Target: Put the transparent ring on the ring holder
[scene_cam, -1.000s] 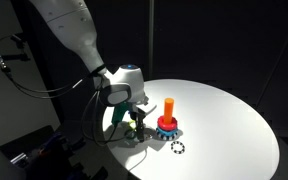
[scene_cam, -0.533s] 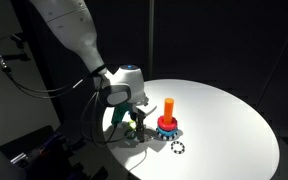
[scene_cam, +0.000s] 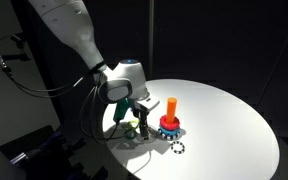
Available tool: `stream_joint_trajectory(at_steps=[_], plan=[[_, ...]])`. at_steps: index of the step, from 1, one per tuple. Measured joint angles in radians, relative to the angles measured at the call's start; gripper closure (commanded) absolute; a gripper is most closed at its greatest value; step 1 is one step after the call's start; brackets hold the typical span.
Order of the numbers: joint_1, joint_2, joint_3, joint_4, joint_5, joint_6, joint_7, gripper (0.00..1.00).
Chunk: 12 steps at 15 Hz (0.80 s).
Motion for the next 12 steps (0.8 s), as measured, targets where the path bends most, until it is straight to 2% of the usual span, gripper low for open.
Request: stream_joint_trajectory(at_steps=[5, 9, 10, 12], plan=[[0.062, -0.074, -0.069, -0.018, -0.050, -0.013, 0.015, 0.37], [0.078, -0.121, -0.092, -0.036, -0.109, -0.015, 0.047, 0.37], [0.078, -0.126, -0.094, -0.038, -0.118, -0.015, 0.053, 0.03], [0.078, -0.127, -0.094, -0.040, -0.128, -0.016, 0.062, 0.00]])
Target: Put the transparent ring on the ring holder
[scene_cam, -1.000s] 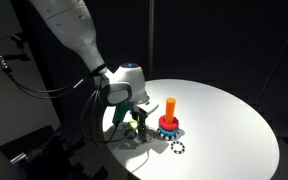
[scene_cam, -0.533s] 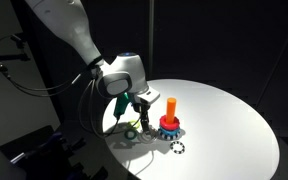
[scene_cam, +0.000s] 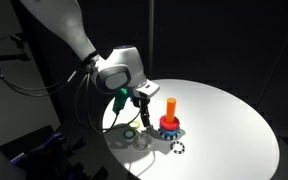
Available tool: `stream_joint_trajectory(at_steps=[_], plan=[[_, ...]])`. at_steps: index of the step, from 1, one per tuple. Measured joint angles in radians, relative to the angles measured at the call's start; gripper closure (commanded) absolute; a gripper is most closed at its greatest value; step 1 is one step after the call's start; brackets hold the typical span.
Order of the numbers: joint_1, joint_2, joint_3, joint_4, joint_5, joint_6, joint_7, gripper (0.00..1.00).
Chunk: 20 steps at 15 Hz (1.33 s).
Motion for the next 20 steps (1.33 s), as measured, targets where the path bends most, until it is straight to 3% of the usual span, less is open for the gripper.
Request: stream_joint_trajectory(at_steps=[20], plan=[[-0.023, 0.071, 0.005, -0.018, 0.000, -0.083, 0.000, 0.00]])
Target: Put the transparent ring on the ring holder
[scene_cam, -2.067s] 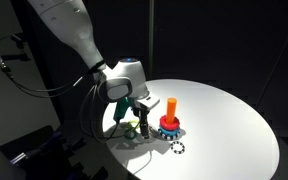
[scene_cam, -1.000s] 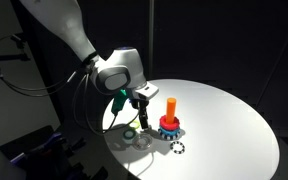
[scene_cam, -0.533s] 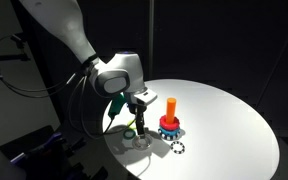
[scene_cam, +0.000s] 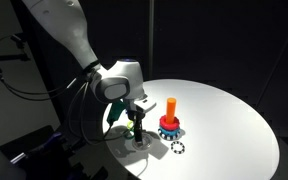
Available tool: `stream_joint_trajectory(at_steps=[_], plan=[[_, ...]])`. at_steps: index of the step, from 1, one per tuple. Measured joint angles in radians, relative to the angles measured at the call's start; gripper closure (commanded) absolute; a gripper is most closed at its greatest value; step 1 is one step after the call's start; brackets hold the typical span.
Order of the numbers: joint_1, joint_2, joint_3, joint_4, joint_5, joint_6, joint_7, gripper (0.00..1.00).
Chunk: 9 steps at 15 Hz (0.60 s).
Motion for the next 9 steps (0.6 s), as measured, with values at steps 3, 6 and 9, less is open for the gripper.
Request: stream_joint_trajectory(at_steps=[3, 6, 9], plan=[[-0.001, 0.014, 0.000, 0.001, 0.000, 0.001, 0.000, 0.00], [-0.005, 0.026, 0.000, 0.002, 0.000, 0.012, -0.002, 0.00], [-0.014, 0.032, 0.005, 0.004, 0.001, 0.031, -0.007, 0.00]])
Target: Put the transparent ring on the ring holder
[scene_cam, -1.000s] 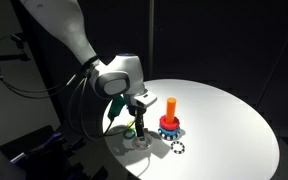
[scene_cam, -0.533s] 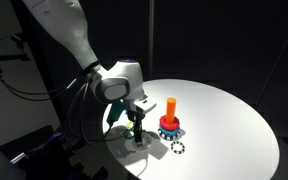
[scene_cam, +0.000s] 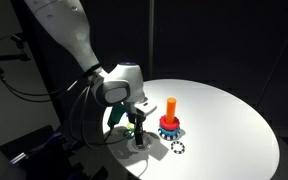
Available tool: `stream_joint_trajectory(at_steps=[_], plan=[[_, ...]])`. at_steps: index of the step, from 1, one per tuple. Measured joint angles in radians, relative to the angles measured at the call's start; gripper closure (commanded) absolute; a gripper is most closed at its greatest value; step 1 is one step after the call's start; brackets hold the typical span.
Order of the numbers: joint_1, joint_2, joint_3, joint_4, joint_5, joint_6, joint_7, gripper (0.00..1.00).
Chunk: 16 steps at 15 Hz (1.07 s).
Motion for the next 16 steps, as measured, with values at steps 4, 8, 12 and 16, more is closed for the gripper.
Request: stream_joint_trajectory(at_steps=[4, 8, 12, 16], plan=[[-0.023, 0.013, 0.015, 0.003, 0.002, 0.029, -0.015, 0.00], [-0.050, 0.026, 0.036, 0.003, 0.020, 0.053, -0.036, 0.00], [-0.088, 0.036, 0.071, 0.003, 0.062, 0.080, -0.075, 0.00], [-0.133, 0.038, 0.112, 0.003, 0.104, 0.098, -0.114, 0.30]])
